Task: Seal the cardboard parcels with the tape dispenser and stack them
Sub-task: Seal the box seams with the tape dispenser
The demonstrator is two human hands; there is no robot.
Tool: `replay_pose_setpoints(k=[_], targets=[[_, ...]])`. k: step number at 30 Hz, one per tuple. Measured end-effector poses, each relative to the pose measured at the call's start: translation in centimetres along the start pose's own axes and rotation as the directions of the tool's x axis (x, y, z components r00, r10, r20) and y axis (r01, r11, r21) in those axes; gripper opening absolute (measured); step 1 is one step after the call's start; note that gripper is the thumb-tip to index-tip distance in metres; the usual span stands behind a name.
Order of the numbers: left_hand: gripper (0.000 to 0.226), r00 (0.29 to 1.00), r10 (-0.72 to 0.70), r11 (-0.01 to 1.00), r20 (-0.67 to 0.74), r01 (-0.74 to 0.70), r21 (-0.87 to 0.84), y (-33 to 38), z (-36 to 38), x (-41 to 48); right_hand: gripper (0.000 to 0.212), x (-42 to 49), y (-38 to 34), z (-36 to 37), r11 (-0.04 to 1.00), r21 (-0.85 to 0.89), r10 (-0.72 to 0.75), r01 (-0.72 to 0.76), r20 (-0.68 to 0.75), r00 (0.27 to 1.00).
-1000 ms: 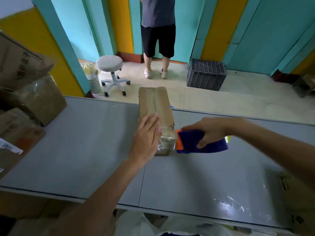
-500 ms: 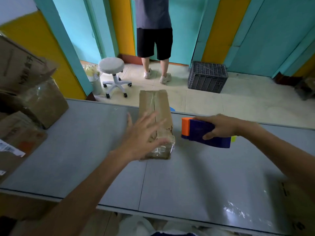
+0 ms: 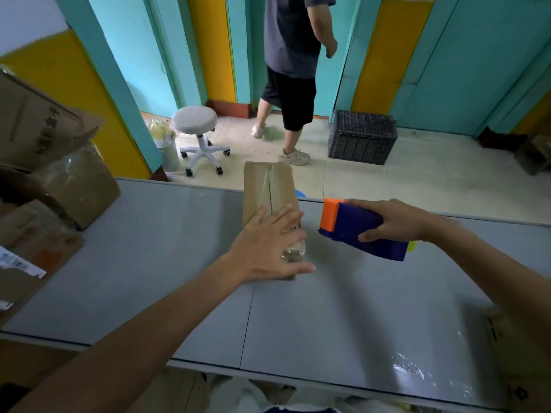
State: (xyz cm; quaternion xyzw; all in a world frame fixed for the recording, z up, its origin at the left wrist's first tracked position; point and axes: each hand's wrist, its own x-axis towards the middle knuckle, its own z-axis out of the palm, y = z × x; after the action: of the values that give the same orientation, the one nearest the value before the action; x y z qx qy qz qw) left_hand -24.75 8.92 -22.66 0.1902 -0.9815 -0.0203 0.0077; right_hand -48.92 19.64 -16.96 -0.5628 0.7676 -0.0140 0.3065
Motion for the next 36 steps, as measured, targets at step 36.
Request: replay_pose_setpoints(k=[36], targets=[[0.093, 0.96, -0.273, 0.951, -0.059, 0.26, -0.167, 5.2, 0.4, 1.8, 0.076, -3.2, -0.2, 1.1, 0.96, 0.264, -0.003, 0.092, -0.321, 0.947]])
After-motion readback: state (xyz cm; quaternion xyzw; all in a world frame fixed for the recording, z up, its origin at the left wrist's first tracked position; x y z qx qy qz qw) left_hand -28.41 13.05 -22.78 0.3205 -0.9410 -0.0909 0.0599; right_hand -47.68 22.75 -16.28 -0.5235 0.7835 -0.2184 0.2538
